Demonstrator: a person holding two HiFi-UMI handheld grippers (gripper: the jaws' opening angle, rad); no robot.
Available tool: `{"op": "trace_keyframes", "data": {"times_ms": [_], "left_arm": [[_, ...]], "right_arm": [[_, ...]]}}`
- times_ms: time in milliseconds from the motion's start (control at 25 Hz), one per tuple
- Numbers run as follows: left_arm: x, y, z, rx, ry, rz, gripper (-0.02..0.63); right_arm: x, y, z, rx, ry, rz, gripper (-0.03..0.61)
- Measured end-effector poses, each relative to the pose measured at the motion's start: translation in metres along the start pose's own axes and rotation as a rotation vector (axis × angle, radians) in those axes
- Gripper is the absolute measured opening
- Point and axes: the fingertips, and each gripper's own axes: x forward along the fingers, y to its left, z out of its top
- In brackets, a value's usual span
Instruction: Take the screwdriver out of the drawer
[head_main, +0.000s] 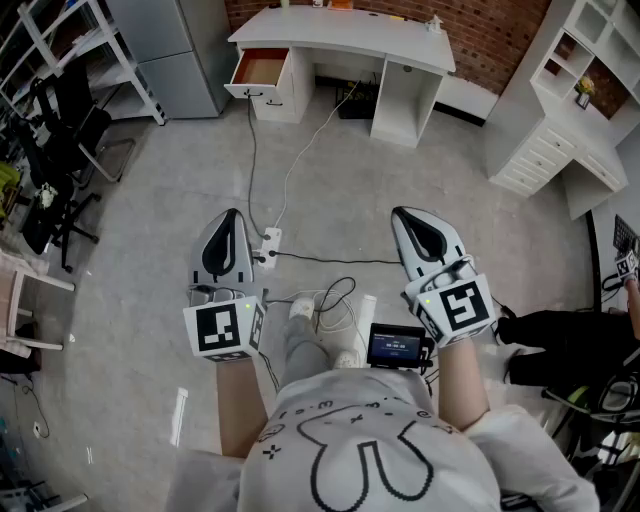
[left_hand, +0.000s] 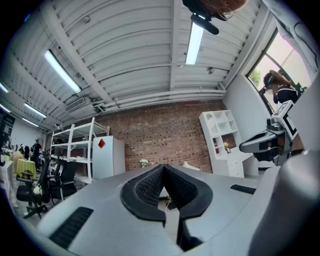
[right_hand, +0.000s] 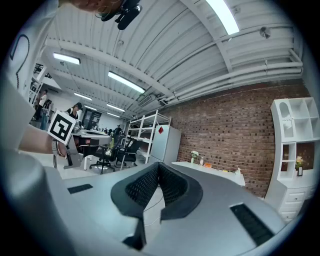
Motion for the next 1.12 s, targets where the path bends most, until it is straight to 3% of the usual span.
{"op": "trace_keyframes", "data": {"times_ms": [520,1120], "left_arm": [[0.039,0.061,-0.024,-0.016,0.027,0.0,0.012],[0.179,0.178,-0.042,-0.022,0.006,-0.02,0.012]], "right_arm": [[0.076,0.015,-0.003,-0.006,0.027,0.019,0.018],[0.252,-0.018,0.006,-0.002,0.045,-0.041,0.018]]}}
